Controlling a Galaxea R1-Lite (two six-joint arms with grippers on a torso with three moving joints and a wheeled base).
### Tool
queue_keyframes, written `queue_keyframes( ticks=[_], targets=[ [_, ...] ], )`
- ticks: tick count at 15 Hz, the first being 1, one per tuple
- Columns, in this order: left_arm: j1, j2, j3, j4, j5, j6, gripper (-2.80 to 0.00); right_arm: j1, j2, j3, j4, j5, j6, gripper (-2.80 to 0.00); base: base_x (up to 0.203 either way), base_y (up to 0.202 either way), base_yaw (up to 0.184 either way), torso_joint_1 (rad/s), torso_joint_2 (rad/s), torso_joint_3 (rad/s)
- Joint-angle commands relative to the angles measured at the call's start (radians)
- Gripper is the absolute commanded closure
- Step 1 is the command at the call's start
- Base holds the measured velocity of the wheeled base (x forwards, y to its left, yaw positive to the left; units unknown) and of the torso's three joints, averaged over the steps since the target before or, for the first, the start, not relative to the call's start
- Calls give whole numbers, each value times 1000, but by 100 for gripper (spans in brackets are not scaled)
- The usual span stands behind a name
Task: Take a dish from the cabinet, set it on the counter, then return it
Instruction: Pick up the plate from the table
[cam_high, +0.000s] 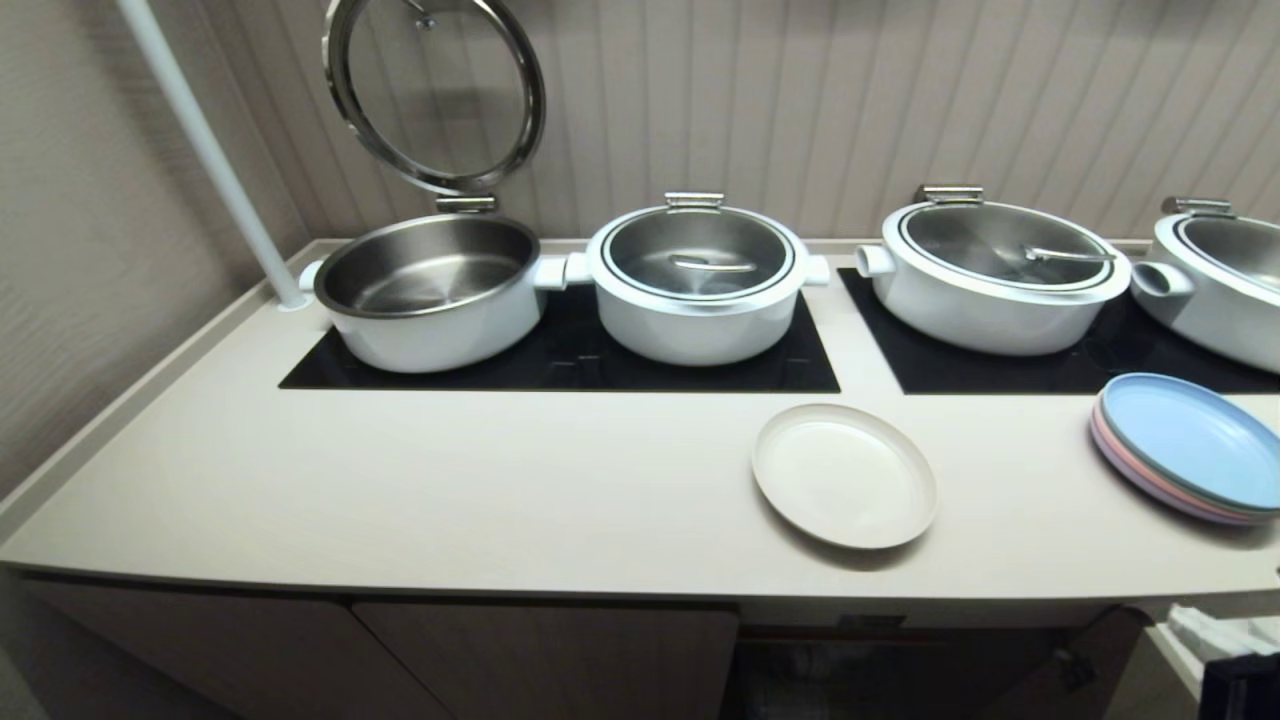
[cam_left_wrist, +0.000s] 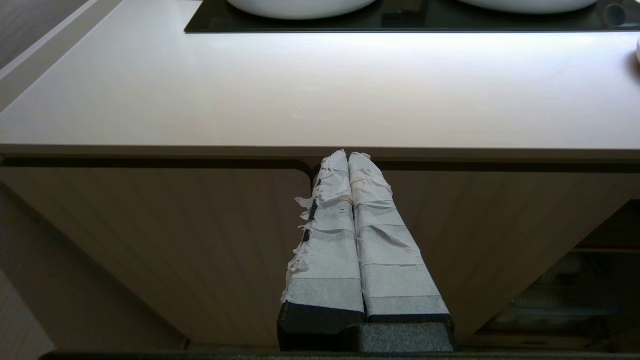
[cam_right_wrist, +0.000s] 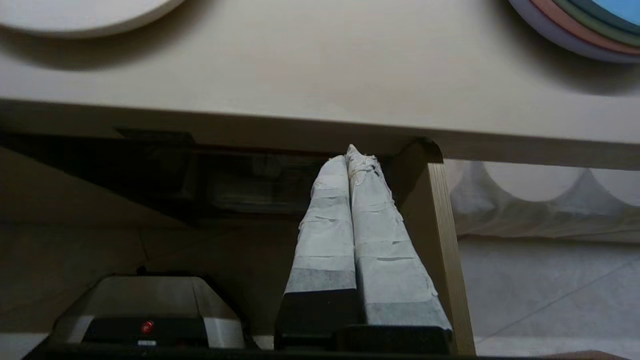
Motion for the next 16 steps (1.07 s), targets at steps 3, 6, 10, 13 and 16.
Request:
queue_keyframes(
  ticks=[3, 6, 10, 13, 16],
  targets=[
    [0, 0, 0, 0, 0, 0, 0, -7, -313, 1, 288, -2, -46, 0, 0, 0, 0, 0, 0, 0],
    [0, 0, 0, 0, 0, 0, 0, -9, -526, 0, 467, 17, -71, 0, 0, 0, 0, 0, 0, 0],
    [0, 0, 0, 0, 0, 0, 0, -24, -795, 0, 616, 137, -71, 0, 0, 0, 0, 0, 0, 0],
    [0, 0, 0, 0, 0, 0, 0, -45, -936, 1, 637, 155, -68, 0, 0, 0, 0, 0, 0, 0],
    [0, 0, 0, 0, 0, 0, 0, -51, -1054, 1, 640, 158, -69, 0, 0, 0, 0, 0, 0, 0]
  ],
)
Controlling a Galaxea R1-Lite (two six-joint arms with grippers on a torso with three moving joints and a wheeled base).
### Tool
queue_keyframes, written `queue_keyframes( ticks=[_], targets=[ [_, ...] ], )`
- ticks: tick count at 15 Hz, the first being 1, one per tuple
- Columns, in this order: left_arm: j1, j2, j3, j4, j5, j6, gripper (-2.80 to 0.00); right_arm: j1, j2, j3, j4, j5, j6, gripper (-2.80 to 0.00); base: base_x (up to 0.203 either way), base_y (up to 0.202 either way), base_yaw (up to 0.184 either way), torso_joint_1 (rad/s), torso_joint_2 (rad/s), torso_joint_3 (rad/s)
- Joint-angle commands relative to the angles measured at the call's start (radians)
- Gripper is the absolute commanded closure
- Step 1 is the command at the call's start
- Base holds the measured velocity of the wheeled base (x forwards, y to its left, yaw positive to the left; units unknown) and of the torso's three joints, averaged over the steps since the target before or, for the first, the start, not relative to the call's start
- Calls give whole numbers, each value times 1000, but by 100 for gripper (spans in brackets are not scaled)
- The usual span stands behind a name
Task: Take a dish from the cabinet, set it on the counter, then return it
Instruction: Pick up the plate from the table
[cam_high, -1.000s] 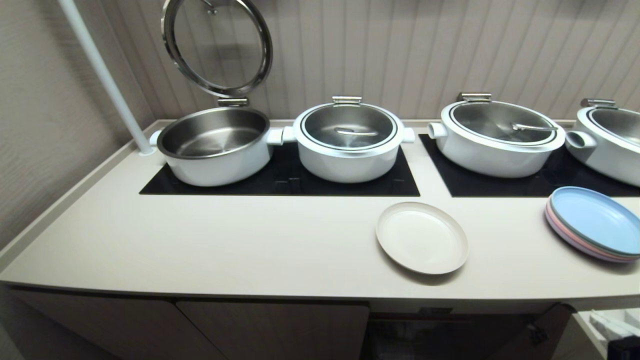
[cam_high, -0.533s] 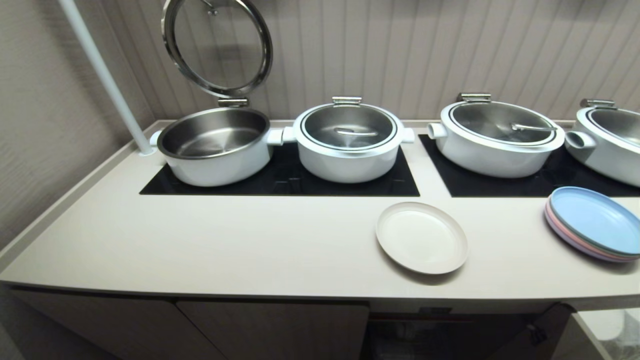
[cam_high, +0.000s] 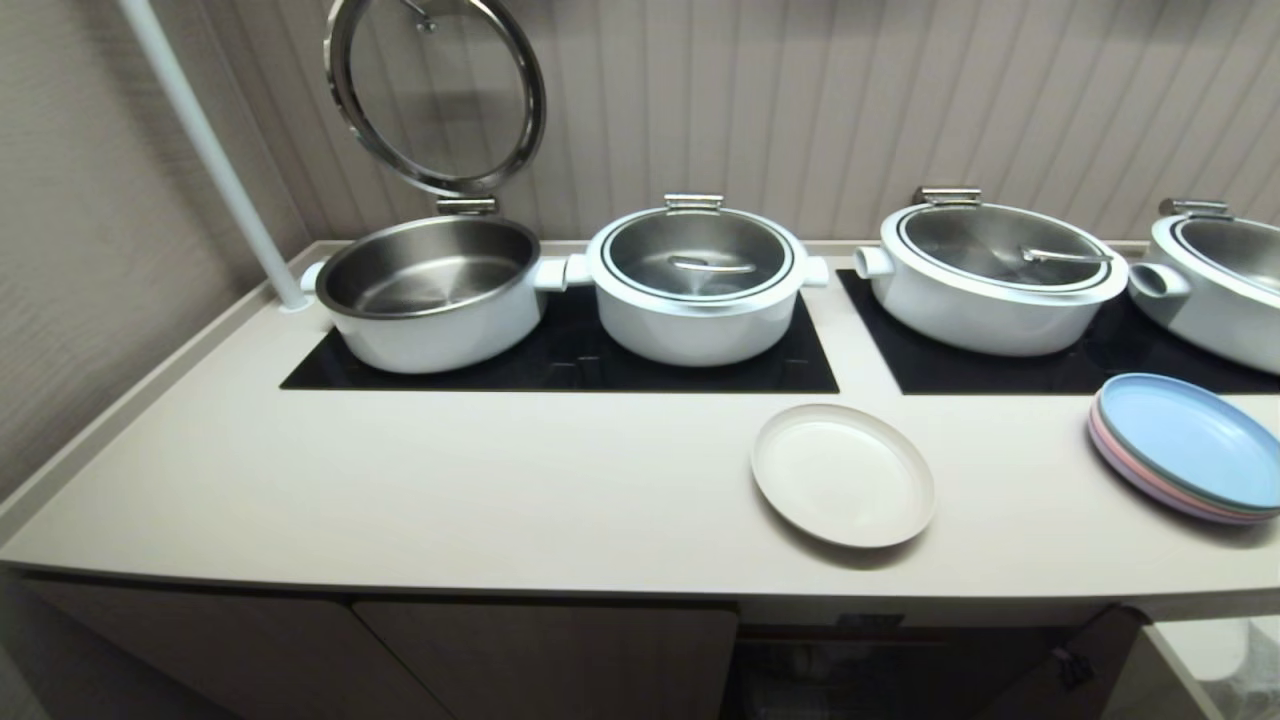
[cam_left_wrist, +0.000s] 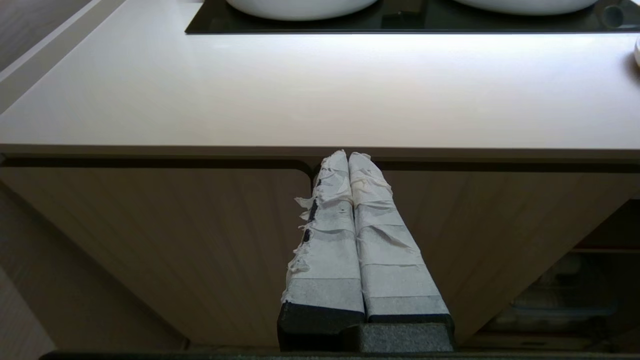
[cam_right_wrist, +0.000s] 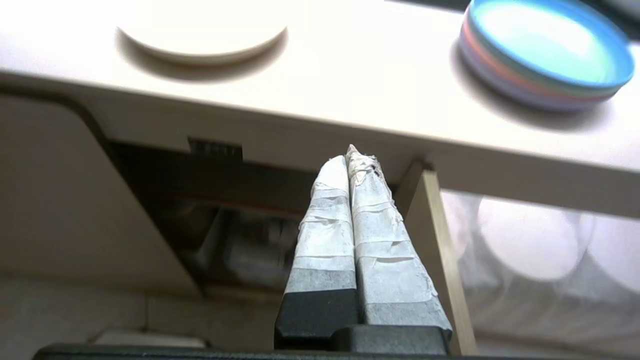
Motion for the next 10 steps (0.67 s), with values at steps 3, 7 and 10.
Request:
queue_keyframes(
  ticks=[3, 7, 10],
  targets=[
    [0, 0, 0, 0, 0, 0, 0, -1, -90, 0, 2, 0, -2, 0, 0, 0, 0, 0, 0, 0],
    [0, 0, 0, 0, 0, 0, 0, -2, -90, 0, 2, 0, -2, 0, 0, 0, 0, 0, 0, 0],
    [0, 0, 0, 0, 0, 0, 0, -1, -90, 0, 2, 0, -2, 0, 0, 0, 0, 0, 0, 0]
  ],
)
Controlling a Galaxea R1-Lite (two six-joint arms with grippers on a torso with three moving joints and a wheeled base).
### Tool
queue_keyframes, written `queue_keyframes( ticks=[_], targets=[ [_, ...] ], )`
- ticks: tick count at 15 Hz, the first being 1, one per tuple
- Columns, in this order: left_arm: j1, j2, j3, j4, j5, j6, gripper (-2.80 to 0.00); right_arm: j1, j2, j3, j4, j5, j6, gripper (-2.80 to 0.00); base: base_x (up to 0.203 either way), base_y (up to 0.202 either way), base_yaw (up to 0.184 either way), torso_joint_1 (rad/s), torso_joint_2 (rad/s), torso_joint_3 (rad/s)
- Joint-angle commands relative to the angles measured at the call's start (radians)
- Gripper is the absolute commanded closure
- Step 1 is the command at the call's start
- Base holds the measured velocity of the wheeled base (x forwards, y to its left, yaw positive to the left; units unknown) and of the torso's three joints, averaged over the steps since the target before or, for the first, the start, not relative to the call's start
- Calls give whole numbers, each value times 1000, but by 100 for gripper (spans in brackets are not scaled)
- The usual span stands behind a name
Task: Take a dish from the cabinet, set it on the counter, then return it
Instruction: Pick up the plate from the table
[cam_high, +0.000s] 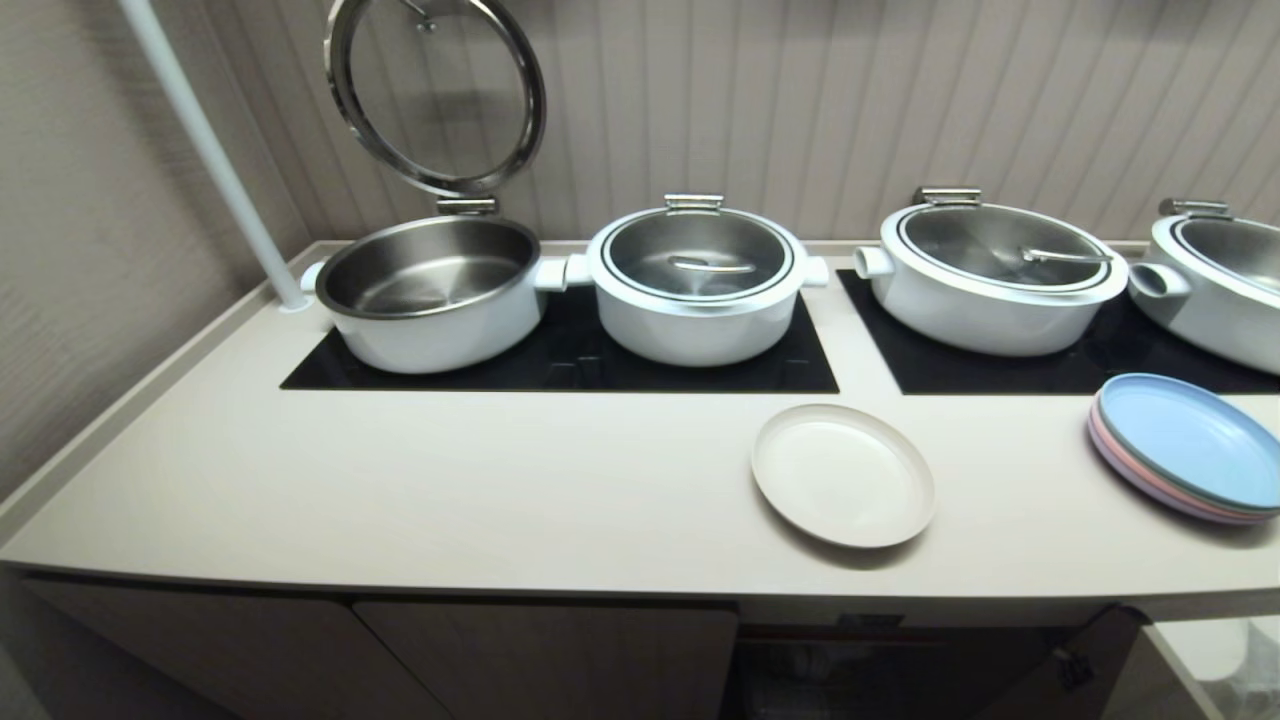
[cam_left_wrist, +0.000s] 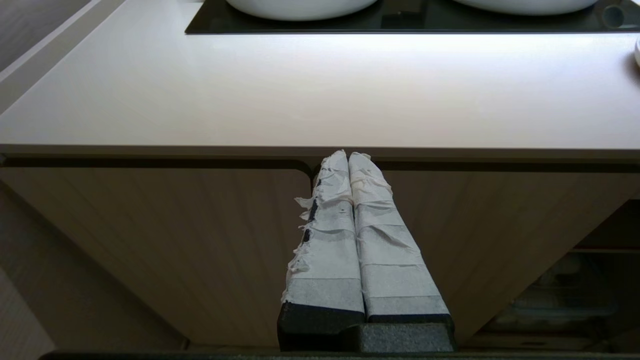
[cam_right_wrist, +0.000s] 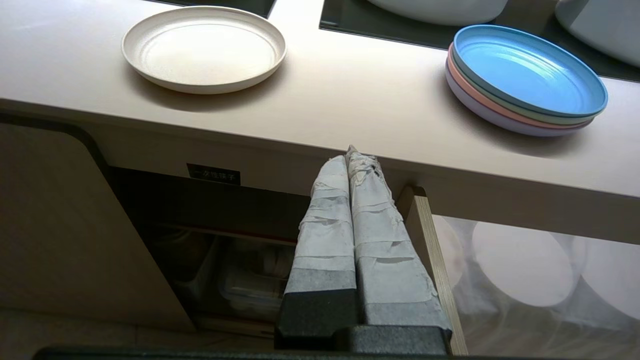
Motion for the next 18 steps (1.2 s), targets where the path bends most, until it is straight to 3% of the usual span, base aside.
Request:
queue_keyframes(
  ticks=[1, 18],
  targets=[
    [0, 0, 0, 0, 0, 0, 0, -1, 2, 0, 0, 0, -1, 0, 0, 0, 0, 0, 0, 0],
    [0, 0, 0, 0, 0, 0, 0, 1, 2, 0, 0, 0, -1, 0, 0, 0, 0, 0, 0, 0]
  ],
)
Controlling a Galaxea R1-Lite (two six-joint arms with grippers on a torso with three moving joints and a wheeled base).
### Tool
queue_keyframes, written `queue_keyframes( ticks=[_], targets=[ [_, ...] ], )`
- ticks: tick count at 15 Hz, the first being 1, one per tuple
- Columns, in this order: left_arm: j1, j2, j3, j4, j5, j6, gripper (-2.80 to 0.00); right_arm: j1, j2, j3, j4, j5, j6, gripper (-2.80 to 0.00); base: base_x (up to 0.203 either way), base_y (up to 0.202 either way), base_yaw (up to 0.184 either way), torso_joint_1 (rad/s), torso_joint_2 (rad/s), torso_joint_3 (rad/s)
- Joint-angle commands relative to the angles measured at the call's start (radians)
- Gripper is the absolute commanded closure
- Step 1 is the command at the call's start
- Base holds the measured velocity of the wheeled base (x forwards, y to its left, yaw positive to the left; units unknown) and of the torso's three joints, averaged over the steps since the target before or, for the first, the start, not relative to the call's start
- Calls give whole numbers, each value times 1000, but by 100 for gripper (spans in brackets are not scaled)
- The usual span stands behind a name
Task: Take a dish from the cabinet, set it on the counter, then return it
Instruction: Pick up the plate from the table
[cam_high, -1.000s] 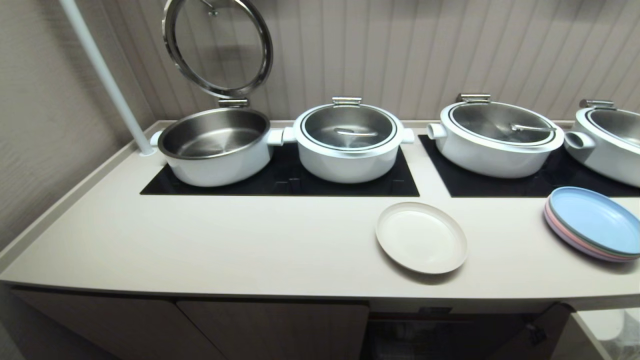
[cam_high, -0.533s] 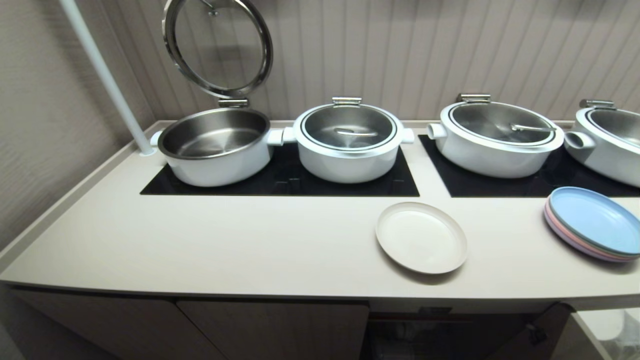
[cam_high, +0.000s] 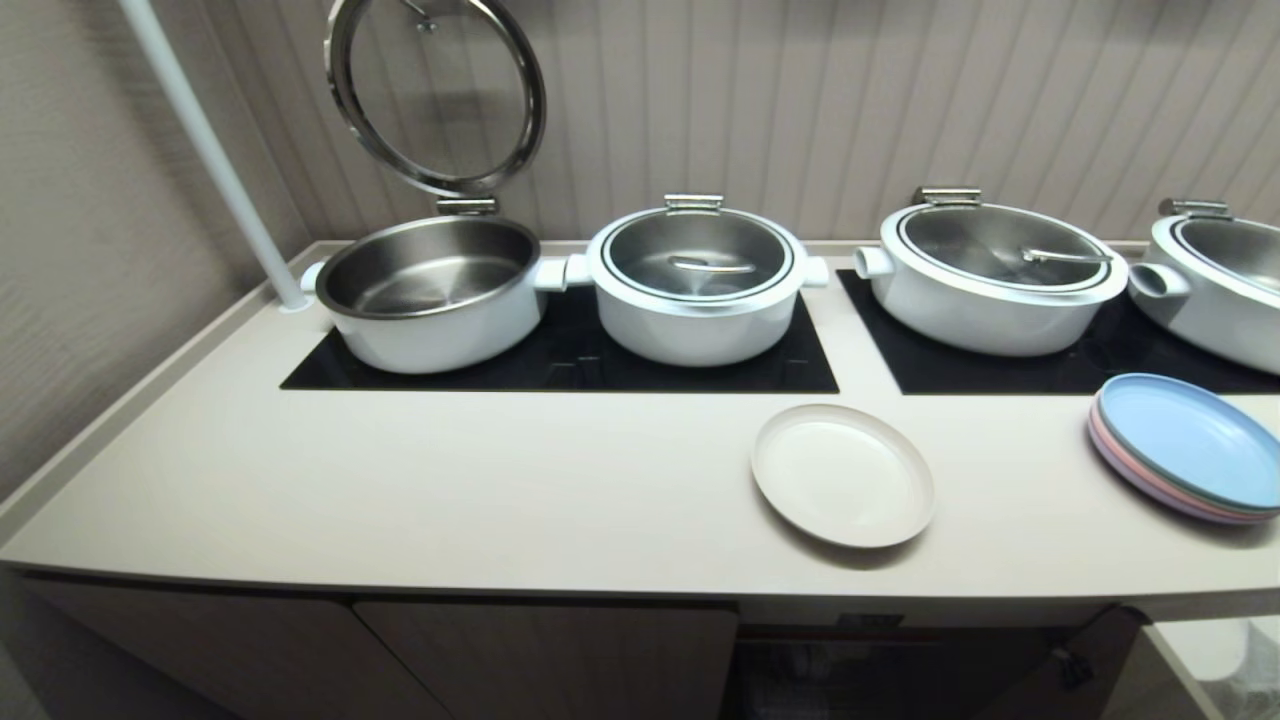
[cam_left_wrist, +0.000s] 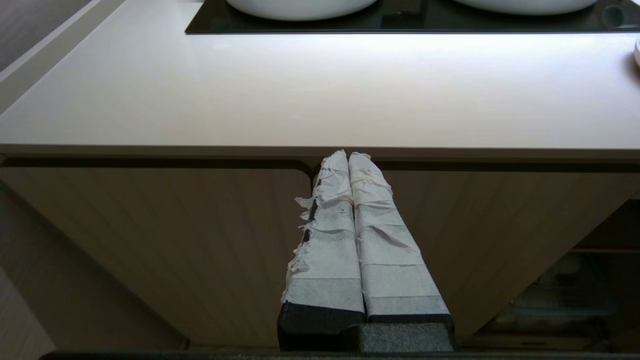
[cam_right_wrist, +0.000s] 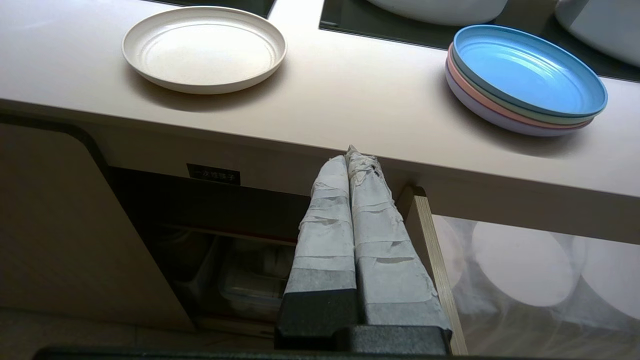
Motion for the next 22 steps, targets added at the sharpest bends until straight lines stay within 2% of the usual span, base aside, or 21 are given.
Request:
queue_keyframes(
  ticks=[1, 12, 18, 22],
  targets=[
    [0, 0, 0, 0, 0, 1, 0, 0, 2, 0, 0, 0, -1, 0, 0, 0, 0, 0, 0, 0],
    [0, 0, 0, 0, 0, 0, 0, 0, 2, 0, 0, 0, -1, 0, 0, 4, 0, 0, 0, 0],
    [0, 0, 0, 0, 0, 1, 0, 0, 2, 0, 0, 0, -1, 0, 0, 166, -1, 3, 2, 3],
    [0, 0, 0, 0, 0, 0, 0, 0, 2, 0, 0, 0, -1, 0, 10, 21, -3, 2, 1, 0]
  ],
)
